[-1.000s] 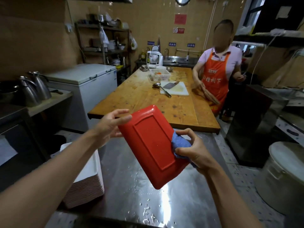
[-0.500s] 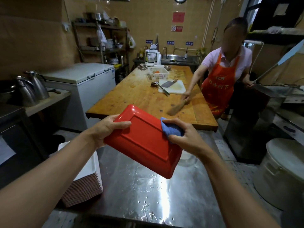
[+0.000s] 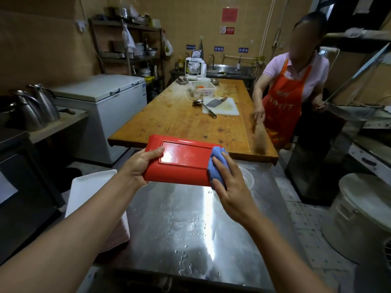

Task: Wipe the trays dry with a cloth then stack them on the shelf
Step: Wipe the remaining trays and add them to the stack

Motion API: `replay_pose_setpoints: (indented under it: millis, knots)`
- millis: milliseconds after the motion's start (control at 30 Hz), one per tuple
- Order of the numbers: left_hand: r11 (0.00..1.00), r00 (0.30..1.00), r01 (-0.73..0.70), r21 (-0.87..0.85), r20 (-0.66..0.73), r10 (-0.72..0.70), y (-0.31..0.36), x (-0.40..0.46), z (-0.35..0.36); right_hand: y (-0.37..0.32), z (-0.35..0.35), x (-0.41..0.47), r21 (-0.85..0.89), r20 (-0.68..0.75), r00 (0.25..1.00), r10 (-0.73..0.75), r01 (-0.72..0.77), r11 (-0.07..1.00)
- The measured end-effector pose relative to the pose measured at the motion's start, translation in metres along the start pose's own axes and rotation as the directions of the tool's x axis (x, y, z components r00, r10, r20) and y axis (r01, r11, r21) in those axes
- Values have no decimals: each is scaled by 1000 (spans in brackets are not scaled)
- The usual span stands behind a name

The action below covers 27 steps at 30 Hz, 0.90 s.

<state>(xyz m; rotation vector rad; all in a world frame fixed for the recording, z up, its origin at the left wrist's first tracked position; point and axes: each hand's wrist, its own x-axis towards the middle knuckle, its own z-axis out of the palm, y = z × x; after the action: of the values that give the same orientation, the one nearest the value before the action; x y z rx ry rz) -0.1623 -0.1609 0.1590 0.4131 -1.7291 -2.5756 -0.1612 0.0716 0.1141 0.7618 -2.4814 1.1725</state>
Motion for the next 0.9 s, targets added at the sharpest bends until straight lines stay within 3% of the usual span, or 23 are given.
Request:
replay_pose_setpoints:
  millis: [100,233,400,600,767,900]
  knots:
    - [999,999,-30,-45,-14,30,-8,-3,6,-1,7,-5,-166,-63,996,-57,46,985]
    - [995,997,-75,-59,3,75,-24,-9,21,-20,23,-4,-335,-32,992,-120,102,937]
    - [990,992,-117,-74,36,119,-37,-18,28,-47,40,11,-309,32,992,-120,124,943]
    - [985,987,-158,-62,-34,156,-41,-24,21,-54,49,33,-285,127,986,-111,144,948]
    - [989,992,-123,-81,-32,121,-46,-29,5,-30,41,40,-376,82,996,-18,48,925]
    - [990,995,-85,-111,-53,79,-49,-30,-5,-13,39,38,-352,26,999,36,-25,936]
